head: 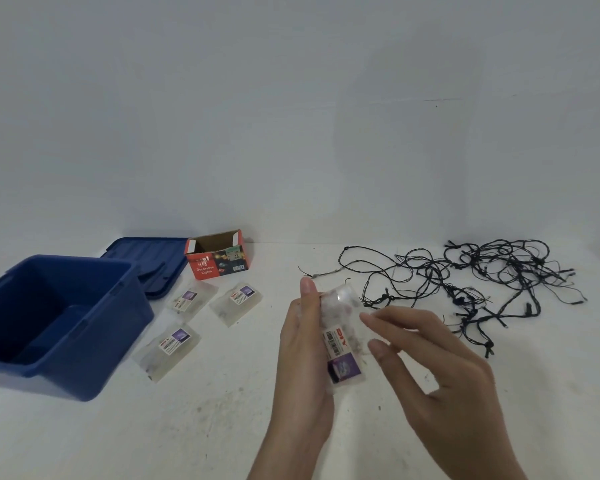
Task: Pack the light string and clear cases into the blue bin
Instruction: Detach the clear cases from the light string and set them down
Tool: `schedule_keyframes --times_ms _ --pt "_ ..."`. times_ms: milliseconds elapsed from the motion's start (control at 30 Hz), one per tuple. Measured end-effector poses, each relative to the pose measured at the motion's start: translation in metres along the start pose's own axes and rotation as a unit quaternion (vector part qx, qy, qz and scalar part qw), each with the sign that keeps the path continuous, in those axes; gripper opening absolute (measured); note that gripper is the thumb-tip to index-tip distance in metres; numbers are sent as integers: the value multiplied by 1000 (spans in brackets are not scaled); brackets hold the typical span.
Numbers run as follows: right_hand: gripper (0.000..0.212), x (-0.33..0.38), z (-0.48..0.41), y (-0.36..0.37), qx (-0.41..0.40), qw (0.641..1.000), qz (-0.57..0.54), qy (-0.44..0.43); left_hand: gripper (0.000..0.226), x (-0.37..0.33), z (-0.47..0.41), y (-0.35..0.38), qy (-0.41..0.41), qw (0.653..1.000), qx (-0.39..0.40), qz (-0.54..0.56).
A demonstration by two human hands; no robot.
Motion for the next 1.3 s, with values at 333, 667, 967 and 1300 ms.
schedule_keyframes --times_ms 333,667,967,1300 --pt "31 7 0 4 -73 988 -106 84 77 0 3 4 -17 998 27 56" --pt "33 25 2 9 -65 996 53 23 78 4 7 9 -41 994 33 100" --pt "44 23 1 21 0 994 113 2 59 3 9 12 -29 989 40 137" --pt "81 -13 7 25 100 990 -28 98 56 5 -6 2 -73 985 87 128"
Point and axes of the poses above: each hand's wrist, its own z-axis away from the middle knuckle, its own y-axis out of the palm, x = y × z, the point moved 5 cm from there along -z, towards the middle knuckle, and after that the axes turned 2 degrees about -z, right-handed, at the moved point
